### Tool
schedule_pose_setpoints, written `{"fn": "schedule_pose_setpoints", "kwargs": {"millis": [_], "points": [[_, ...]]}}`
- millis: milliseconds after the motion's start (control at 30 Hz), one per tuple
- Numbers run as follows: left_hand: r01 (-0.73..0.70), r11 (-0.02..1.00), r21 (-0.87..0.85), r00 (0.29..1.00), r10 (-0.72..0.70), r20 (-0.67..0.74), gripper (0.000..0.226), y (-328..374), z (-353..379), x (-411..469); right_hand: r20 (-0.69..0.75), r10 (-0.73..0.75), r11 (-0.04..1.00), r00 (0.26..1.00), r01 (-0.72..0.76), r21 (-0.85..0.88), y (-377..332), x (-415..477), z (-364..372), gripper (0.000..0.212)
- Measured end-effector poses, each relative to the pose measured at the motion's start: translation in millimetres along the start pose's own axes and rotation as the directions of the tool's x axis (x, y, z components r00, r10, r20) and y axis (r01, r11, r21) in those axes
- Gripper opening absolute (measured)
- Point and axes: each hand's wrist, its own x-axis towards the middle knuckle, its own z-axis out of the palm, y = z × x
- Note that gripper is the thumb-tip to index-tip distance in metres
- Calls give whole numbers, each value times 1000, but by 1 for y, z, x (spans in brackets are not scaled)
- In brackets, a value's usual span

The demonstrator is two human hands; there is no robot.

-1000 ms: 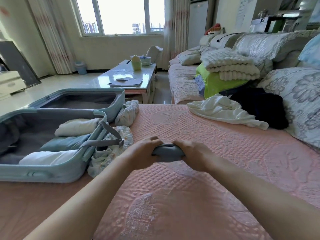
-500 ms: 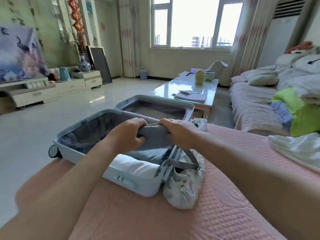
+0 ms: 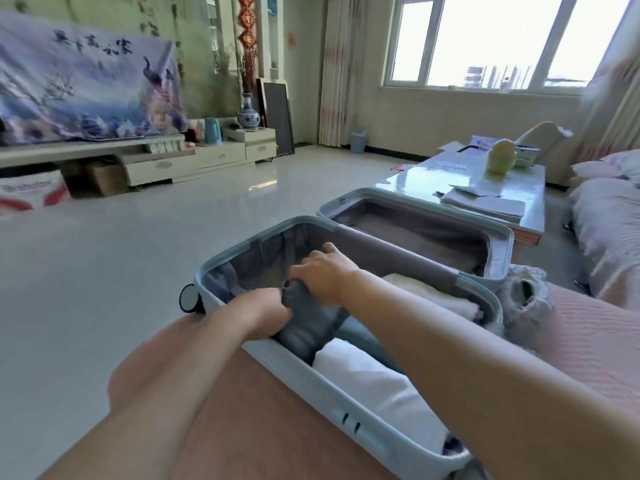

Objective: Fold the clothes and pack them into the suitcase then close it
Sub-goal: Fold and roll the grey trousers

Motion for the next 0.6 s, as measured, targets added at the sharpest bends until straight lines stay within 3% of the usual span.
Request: {"fn": "schedule_pose_setpoints", "kwargs": {"millis": [67, 133, 200, 267, 400, 533, 600], "points": [[32, 996, 83, 992, -42, 115, 29, 0, -1, 10, 94, 10, 994, 996, -20, 110, -10, 8, 15, 40], [54, 986, 160, 976, -86, 199, 28, 3, -3, 15, 137, 52, 963, 989, -86, 256, -16, 9, 34, 51], [73, 976, 205, 959, -125, 254, 22, 4, -5, 19, 204, 127, 837, 971, -215, 503, -15, 3, 50, 60], [75, 970, 231, 958, -134, 253, 16, 5, -5, 20, 291, 149, 707, 945, -307, 637, -9, -2, 62, 57], [-7, 989, 147, 989, -15, 145, 44, 9, 3, 20, 322, 153, 758, 934, -320, 569, 2, -9, 66, 47], [-73, 990, 117, 977, 48, 207, 35, 11, 3, 19, 351, 201, 822, 915, -352, 447, -1, -14, 58, 38], [-61, 989, 137, 973, 28, 230, 32, 15, 3, 18, 278, 242, 842, 930, -343, 416, -5, -18, 58, 41]]}}
